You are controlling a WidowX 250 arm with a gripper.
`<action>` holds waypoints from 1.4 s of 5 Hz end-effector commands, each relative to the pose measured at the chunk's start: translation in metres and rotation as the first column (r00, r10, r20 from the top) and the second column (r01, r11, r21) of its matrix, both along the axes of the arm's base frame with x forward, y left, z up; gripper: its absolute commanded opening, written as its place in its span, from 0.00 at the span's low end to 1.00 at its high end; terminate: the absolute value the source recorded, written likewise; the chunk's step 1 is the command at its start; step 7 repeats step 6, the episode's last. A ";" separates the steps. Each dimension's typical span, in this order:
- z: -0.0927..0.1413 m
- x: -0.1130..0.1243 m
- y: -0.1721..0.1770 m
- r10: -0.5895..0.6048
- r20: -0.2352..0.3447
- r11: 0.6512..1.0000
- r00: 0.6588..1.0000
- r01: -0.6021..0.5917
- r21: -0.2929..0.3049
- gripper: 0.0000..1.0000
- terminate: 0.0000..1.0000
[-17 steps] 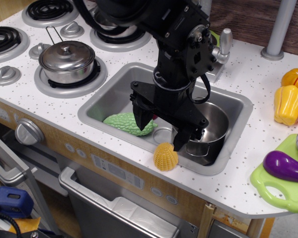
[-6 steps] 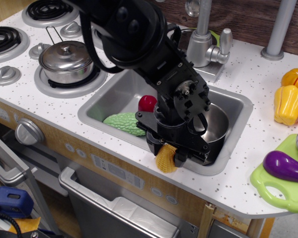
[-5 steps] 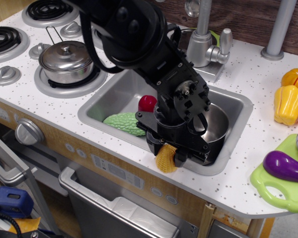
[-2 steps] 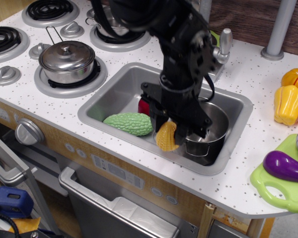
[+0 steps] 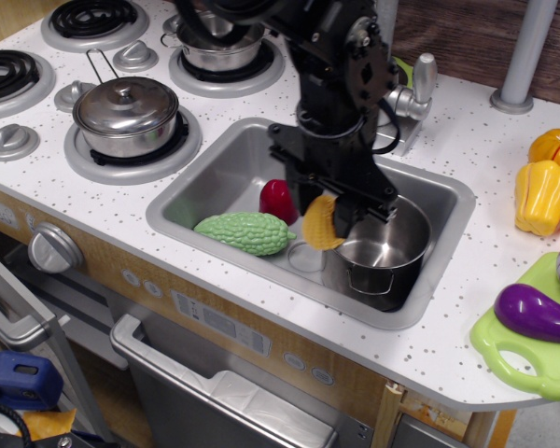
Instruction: Put corn in pot which is in sink
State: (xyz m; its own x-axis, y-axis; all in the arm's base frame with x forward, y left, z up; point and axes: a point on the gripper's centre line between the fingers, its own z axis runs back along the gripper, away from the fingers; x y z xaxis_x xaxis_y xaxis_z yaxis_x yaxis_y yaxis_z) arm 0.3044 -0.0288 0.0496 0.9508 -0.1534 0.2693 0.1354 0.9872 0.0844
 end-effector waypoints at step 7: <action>-0.013 0.058 -0.007 0.004 0.157 0.998 0.988 0.006 -0.067 1.00 1.00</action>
